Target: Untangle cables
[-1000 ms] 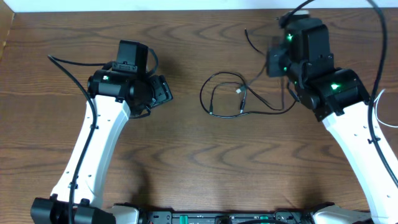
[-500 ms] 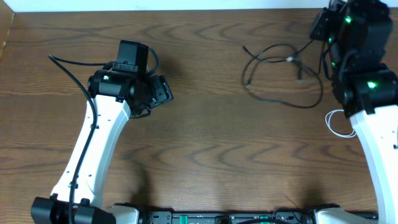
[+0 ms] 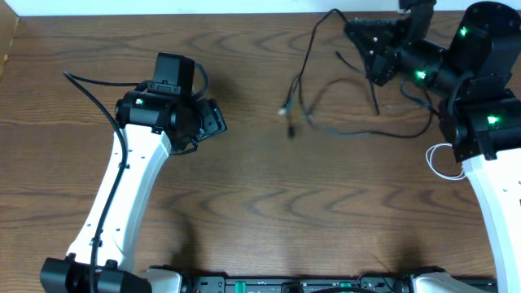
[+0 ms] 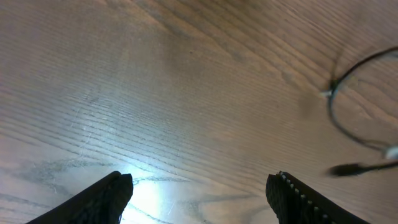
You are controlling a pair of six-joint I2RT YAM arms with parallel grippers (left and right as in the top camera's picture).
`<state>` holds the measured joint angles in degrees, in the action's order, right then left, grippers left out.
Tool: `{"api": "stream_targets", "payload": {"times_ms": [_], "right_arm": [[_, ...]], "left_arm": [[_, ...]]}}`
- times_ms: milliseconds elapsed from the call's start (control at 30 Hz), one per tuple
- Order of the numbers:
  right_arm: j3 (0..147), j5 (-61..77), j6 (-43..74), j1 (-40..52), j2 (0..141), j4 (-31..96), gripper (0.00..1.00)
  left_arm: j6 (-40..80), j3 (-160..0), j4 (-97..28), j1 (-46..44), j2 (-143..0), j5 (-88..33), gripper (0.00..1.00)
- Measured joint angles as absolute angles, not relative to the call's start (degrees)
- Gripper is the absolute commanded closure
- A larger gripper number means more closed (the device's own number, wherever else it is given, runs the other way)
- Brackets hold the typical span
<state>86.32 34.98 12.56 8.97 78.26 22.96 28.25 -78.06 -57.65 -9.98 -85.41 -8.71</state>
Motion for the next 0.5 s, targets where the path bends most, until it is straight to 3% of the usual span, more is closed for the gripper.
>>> {"api": "stream_targets", "payload": {"times_ms": [367,500], "right_arm": [[86.32,-0.69,15.05,3.53,78.35,33.85,0.99],[86.32,0.16,15.42,2.42,78.35,33.91,0.99]], "left_arm": [[28.25,-78.06,-57.63,-9.98,-85.41,-8.69,0.25],[28.25,-78.06,-57.65,-9.98,-85.41,-8.69,0.25]]}}
